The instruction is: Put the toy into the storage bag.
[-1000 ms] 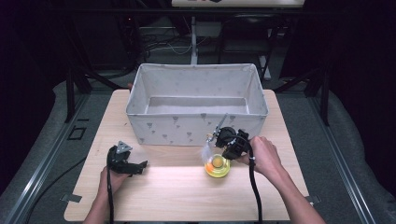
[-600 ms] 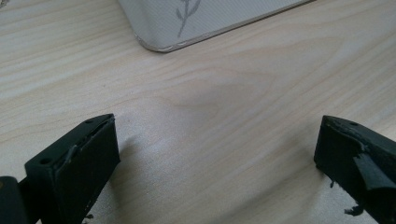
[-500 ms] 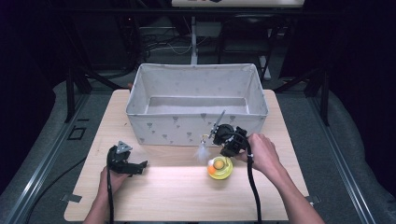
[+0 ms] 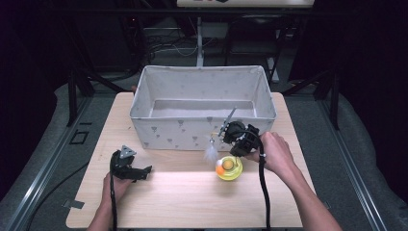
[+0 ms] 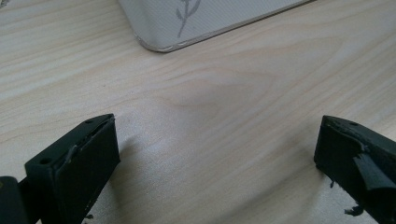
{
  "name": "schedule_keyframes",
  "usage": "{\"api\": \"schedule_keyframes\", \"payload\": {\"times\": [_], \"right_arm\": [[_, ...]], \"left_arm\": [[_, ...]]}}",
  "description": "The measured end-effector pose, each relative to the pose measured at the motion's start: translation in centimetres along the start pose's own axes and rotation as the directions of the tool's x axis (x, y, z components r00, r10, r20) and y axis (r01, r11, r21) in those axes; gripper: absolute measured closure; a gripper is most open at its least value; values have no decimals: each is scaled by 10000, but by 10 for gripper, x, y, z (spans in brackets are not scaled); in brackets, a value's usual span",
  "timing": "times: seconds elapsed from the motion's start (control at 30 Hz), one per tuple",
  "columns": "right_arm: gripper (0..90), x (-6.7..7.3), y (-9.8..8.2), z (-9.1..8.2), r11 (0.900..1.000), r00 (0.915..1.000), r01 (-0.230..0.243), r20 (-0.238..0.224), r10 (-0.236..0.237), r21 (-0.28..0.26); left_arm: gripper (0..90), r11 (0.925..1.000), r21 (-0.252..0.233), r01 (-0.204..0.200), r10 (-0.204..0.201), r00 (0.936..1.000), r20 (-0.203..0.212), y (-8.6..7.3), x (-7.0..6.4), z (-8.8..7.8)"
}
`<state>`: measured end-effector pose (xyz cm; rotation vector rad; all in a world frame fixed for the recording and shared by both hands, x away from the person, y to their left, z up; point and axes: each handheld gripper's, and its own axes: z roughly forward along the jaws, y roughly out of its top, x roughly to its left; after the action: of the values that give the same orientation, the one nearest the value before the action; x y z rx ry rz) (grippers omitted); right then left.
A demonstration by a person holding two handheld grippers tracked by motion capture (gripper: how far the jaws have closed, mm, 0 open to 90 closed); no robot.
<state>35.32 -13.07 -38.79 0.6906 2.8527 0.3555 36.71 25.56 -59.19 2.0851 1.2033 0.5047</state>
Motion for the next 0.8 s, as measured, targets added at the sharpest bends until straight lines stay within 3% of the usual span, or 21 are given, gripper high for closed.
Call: {"api": "schedule_keyframes", "payload": {"times": [0.47, 0.8], "right_arm": [[883, -4, 2, -25, 9999, 9998, 147, 119, -146, -36], [885, -6, 8, -41, 9998, 9998, 136, -145, -137, -123]], "left_arm": [[2, 9998, 2, 184, -184, 9995, -249, 0, -3, 0], [2, 9996, 23, 274, -273, 9991, -325, 1, -4, 1]]}}
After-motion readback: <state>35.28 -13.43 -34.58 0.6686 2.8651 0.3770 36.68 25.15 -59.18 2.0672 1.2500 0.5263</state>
